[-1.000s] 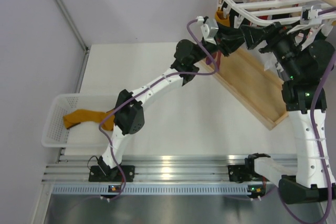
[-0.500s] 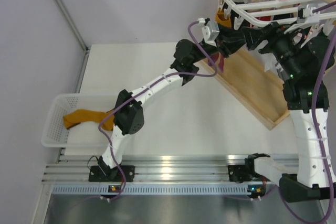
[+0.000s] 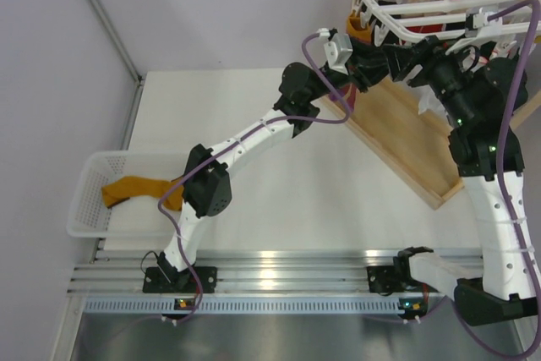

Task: Clip the socks to the hanger
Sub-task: Open the clamp at the hanger.

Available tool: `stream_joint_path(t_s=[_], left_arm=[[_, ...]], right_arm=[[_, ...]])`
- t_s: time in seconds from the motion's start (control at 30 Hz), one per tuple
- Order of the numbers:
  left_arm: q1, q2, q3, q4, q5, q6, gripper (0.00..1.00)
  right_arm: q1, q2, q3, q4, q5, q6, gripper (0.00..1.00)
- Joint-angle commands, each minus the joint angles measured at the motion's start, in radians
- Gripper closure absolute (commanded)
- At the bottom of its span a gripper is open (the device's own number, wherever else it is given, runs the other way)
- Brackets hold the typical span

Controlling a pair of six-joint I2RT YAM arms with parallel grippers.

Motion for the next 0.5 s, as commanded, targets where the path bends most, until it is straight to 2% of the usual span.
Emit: stream_joint_path(t_s=[0.0, 0.1, 0.47], left_arm=[[-0.012, -0.052, 0.011, -0.008, 0.065, 0.012, 0.89], [-0.016, -0.052, 0.012, -0.016, 0.068, 0.020, 0.89], [-0.028, -0.056, 0.019, -0.057, 0.129, 0.063, 0.93]], right_arm=[[0.035, 0.004, 0.034, 0.049, 0.055, -0.055, 0.35], [0.051, 0.003, 0.031, 0.053, 0.095, -0.071, 0.35], [0.074, 0.010, 0.027, 0.087, 0.173, -0.100, 0.44]])
